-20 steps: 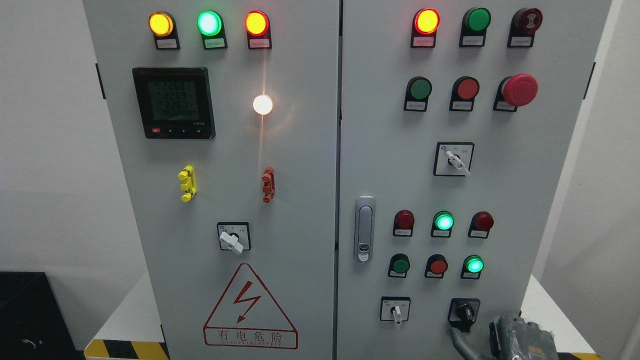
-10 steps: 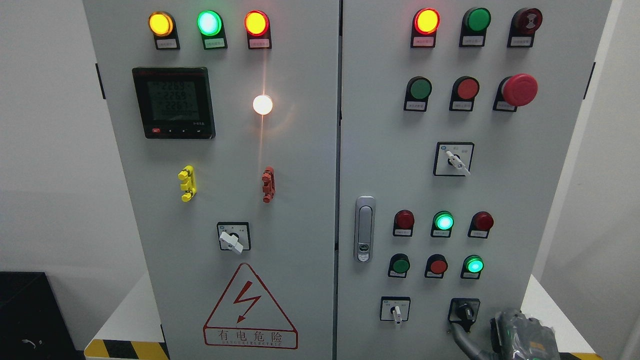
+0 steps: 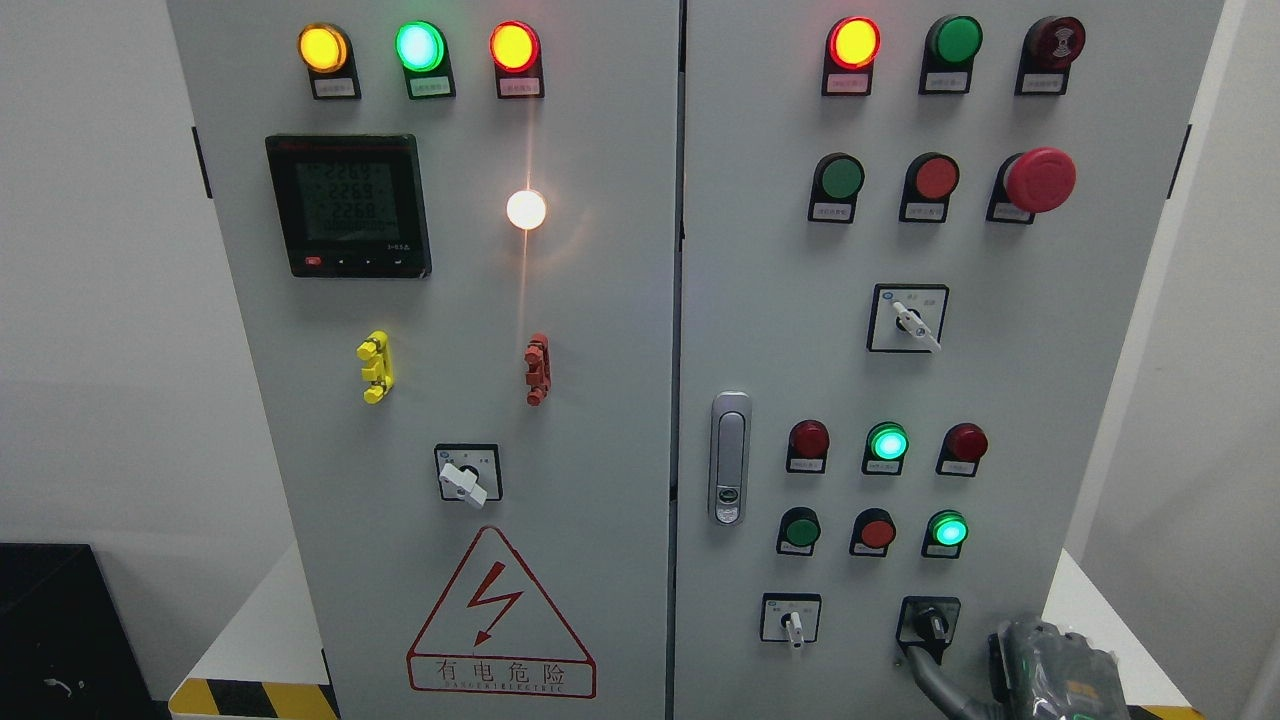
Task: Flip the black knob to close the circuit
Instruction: 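Grip the black knob with the right hand and twist it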
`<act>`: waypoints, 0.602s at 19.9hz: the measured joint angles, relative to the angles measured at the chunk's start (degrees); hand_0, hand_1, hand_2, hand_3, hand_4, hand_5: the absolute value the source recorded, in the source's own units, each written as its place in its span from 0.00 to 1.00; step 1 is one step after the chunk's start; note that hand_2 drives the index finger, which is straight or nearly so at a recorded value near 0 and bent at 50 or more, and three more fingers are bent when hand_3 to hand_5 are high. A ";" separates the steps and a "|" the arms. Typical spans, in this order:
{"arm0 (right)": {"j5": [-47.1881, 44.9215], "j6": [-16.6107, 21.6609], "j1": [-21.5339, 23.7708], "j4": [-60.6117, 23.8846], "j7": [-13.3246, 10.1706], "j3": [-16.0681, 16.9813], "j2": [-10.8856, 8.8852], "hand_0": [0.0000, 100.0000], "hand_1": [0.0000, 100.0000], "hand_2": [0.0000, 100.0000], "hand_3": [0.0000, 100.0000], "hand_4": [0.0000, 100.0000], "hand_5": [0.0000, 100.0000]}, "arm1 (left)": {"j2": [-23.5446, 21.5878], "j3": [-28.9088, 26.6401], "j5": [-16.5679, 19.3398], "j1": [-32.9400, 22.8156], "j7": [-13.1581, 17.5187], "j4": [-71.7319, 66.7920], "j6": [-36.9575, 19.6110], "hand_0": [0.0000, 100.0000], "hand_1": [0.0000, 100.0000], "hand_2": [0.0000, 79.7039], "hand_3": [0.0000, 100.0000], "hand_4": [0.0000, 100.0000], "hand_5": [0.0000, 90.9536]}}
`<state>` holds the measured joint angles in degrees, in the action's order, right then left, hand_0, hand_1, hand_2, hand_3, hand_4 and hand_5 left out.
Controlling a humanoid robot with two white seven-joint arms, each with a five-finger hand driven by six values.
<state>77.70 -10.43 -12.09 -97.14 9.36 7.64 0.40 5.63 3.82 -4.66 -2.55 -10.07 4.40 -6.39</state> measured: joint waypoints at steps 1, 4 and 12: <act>-0.01 0.02 -0.01 0.07 -0.01 0.06 -0.04 0.00 0.00 0.99 1.00 1.00 1.00 | 0.00 0.00 0.00 0.00 0.00 0.00 0.00 0.12 0.56 0.00 0.00 0.00 0.00; -0.01 0.11 -0.06 0.29 -0.08 0.16 -0.11 0.00 0.00 0.99 1.00 1.00 1.00 | 0.00 0.00 0.00 0.00 0.00 0.00 0.00 0.12 0.56 0.00 0.00 0.00 0.00; -0.02 0.21 -0.16 0.81 -0.12 0.63 -0.26 0.00 0.01 0.99 1.00 1.00 1.00 | 0.00 0.00 0.00 0.00 0.00 0.00 0.00 0.12 0.56 0.00 0.00 0.00 0.00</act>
<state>77.69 -10.22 -12.26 -96.34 9.24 8.27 0.14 5.63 3.82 -4.66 -2.55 -10.06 4.40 -6.39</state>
